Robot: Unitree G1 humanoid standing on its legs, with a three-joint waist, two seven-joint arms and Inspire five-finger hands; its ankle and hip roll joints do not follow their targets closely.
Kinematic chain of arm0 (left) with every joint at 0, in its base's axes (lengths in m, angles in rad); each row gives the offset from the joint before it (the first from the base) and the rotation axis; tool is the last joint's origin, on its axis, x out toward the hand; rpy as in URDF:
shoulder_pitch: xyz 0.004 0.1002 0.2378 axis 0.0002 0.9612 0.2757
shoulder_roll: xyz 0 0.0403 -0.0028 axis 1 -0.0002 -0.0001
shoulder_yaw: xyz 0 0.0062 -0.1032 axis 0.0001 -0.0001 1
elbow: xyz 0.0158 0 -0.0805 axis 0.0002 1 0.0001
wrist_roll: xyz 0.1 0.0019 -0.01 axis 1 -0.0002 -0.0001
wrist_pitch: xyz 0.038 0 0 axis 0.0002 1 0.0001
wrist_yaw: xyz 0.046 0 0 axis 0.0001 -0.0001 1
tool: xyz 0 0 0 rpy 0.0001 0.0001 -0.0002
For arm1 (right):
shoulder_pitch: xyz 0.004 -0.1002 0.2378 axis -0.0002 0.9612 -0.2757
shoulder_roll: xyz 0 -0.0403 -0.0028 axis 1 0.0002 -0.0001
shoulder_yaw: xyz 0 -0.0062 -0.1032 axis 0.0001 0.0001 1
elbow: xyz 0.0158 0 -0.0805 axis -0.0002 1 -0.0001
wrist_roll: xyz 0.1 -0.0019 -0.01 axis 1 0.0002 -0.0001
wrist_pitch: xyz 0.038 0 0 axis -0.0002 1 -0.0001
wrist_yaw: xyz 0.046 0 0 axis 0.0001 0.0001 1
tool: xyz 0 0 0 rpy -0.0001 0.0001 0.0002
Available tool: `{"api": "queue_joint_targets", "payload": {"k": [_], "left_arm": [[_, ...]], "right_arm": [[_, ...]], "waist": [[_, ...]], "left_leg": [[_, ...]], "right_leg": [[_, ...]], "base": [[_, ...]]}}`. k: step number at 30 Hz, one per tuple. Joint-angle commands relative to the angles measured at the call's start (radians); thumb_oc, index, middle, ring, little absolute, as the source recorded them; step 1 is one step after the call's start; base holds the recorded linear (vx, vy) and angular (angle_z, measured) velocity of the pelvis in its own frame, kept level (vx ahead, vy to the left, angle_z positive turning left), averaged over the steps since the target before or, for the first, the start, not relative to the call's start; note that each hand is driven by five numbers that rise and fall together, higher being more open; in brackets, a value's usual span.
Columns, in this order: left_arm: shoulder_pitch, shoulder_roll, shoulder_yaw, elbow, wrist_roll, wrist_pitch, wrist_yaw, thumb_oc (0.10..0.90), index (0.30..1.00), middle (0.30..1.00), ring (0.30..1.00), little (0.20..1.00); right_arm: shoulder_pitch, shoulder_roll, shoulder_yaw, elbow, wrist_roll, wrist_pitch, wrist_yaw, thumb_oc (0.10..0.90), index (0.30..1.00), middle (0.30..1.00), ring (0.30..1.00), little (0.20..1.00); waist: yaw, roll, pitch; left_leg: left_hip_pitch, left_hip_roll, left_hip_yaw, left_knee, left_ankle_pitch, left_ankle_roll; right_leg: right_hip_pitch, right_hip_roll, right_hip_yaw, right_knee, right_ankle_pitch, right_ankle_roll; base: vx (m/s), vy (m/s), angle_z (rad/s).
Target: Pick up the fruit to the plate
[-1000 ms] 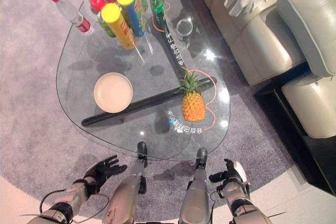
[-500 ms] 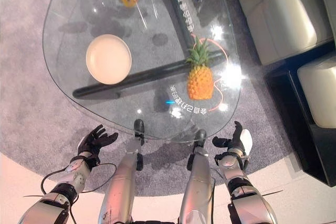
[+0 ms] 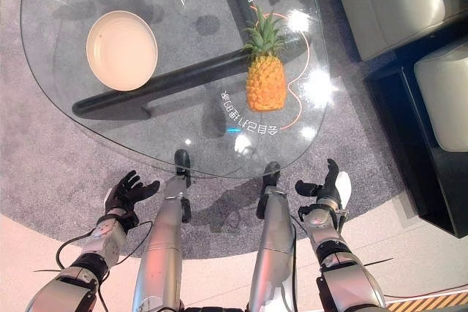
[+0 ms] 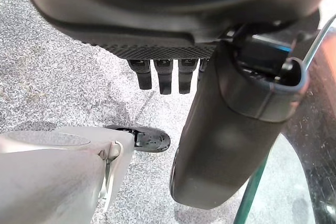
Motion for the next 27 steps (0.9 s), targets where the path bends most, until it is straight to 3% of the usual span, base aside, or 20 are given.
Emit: {"api": "queue_joint_targets", "payload": {"k": [1,6,12,20,23,27], "left_arm": [[0.022,0.033,0.018,0.017,-0.011,-0.037,0.016,0.800,0.900,0.900,0.900,0.900],[0.020,0.034,0.000,0.026,-0.018,-0.038,0.011,0.800,0.900,0.900,0.900,0.900],[0.026,0.034,-0.028,0.016,-0.019,-0.042,0.012,0.800,0.900,0.900,0.900,0.900],[0.041,0.029,-0.041,-0.022,-0.027,-0.027,0.037,0.800,0.900,0.900,0.900,0.900],[0.043,0.024,-0.041,-0.025,-0.026,-0.033,0.036,0.800,0.900,0.900,0.900,0.900],[0.052,0.014,-0.033,-0.037,-0.028,-0.037,0.036,0.800,0.900,0.900,0.900,0.900]], "right_arm": [[0.024,-0.075,-0.036,-0.017,0.072,-0.018,-0.096,0.800,0.900,0.900,0.900,0.900],[-0.005,-0.127,-0.105,0.031,0.196,-0.039,-0.185,0.800,0.900,0.900,0.900,0.900],[-0.060,-0.183,-0.199,-0.075,0.300,-0.165,-0.354,0.800,0.900,0.900,0.900,0.900],[-0.111,-0.196,-0.159,-0.437,0.150,-0.210,-0.540,0.800,0.900,0.900,0.900,0.900],[-0.113,-0.191,-0.146,-0.541,0.083,-0.251,-0.534,0.800,0.900,0.900,0.900,0.900],[-0.097,-0.174,-0.106,-0.725,-0.040,-0.218,-0.485,0.800,0.900,0.900,0.900,0.900]], "waist": [[0.010,0.007,-0.014],[0.012,0.009,-0.014],[0.016,0.010,-0.014],[0.009,0.003,-0.014],[0.005,0.006,-0.014],[-0.002,0.009,-0.014]], "left_leg": [[-0.034,-0.022,-0.016,0.175,-0.133,0.026],[-0.028,-0.021,-0.012,0.165,-0.135,0.022],[-0.022,-0.023,-0.009,0.147,-0.134,0.024],[-0.021,-0.028,-0.006,0.118,-0.122,0.024],[-0.021,-0.032,-0.004,0.111,-0.119,0.026],[-0.026,-0.037,0.000,0.106,-0.114,0.027]], "right_leg": [[-0.012,-0.005,0.007,-0.071,0.107,0.012],[-0.003,-0.005,0.001,-0.092,0.113,0.014],[0.005,-0.005,-0.009,-0.105,0.119,0.019],[0.005,-0.008,-0.022,-0.135,0.131,0.018],[0.002,-0.006,-0.019,-0.140,0.129,0.018],[-0.005,-0.007,-0.013,-0.143,0.128,0.017]], "base": [[0.00,0.000,0.00],[0.00,0.000,0.00],[0.00,0.000,0.00],[0.00,0.011,-0.01],[0.00,0.038,-0.02],[0.00,0.043,-0.02]]}}
